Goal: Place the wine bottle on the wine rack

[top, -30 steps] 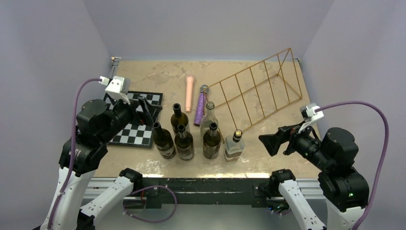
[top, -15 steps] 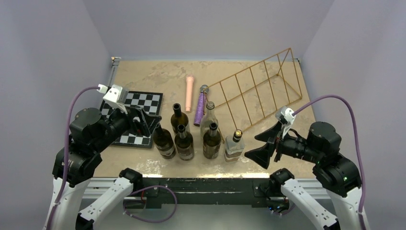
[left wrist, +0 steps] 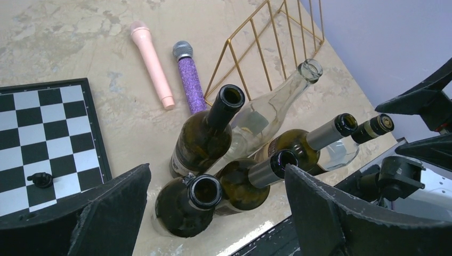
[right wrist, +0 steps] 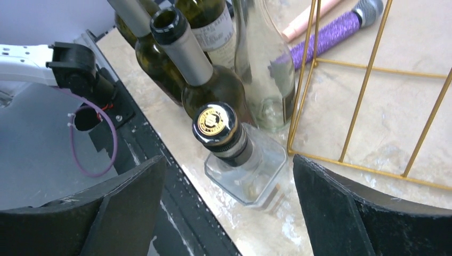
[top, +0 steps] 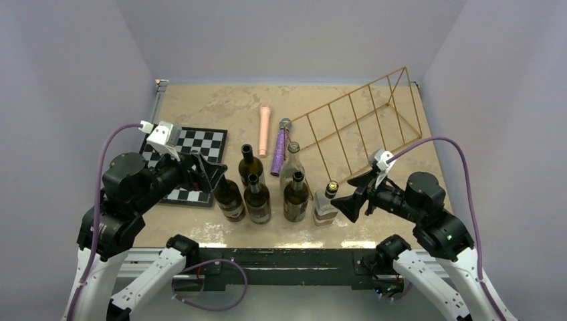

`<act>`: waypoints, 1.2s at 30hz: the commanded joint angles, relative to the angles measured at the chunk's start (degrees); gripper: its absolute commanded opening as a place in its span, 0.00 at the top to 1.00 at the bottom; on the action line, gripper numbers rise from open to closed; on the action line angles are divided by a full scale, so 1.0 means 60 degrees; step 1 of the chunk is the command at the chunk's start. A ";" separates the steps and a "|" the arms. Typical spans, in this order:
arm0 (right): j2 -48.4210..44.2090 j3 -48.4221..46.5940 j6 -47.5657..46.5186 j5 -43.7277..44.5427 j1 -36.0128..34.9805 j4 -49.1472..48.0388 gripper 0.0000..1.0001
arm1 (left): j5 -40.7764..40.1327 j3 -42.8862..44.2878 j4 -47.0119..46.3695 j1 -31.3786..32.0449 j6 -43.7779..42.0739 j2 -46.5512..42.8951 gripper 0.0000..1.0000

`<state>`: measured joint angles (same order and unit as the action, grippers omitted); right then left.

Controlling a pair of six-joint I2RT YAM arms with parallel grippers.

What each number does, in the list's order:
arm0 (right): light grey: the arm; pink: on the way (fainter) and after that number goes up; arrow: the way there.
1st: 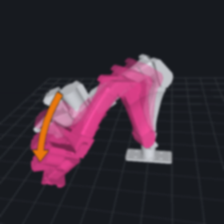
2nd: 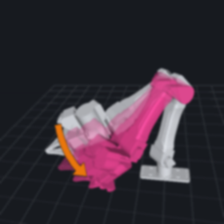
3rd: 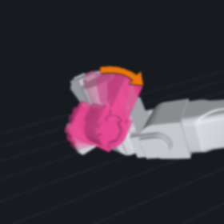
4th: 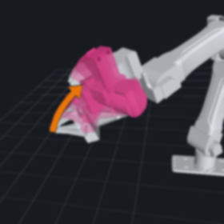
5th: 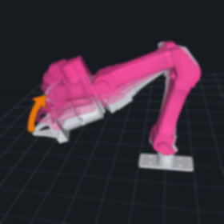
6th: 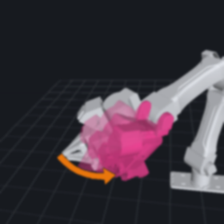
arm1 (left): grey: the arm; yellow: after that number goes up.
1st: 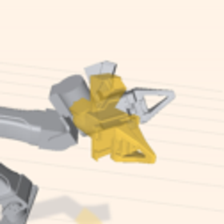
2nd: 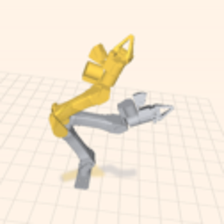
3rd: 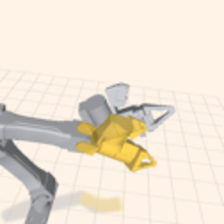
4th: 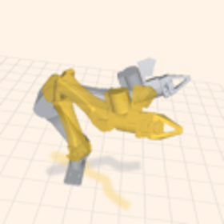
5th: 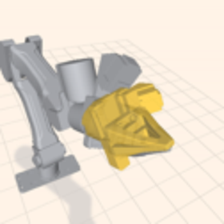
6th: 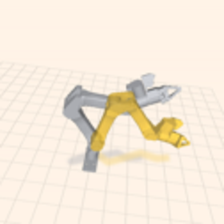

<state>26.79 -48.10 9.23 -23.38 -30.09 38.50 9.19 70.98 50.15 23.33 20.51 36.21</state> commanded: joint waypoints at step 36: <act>0.1399 0.0763 -0.0158 0.2338 -0.1818 -0.2283 0.76 | -0.0432 -0.0573 -0.0446 0.0037 0.0025 0.0458 0.01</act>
<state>34.22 -43.13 8.49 -11.77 -40.62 26.63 7.53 67.57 48.12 23.33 20.58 39.48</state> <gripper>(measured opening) 0.401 0.993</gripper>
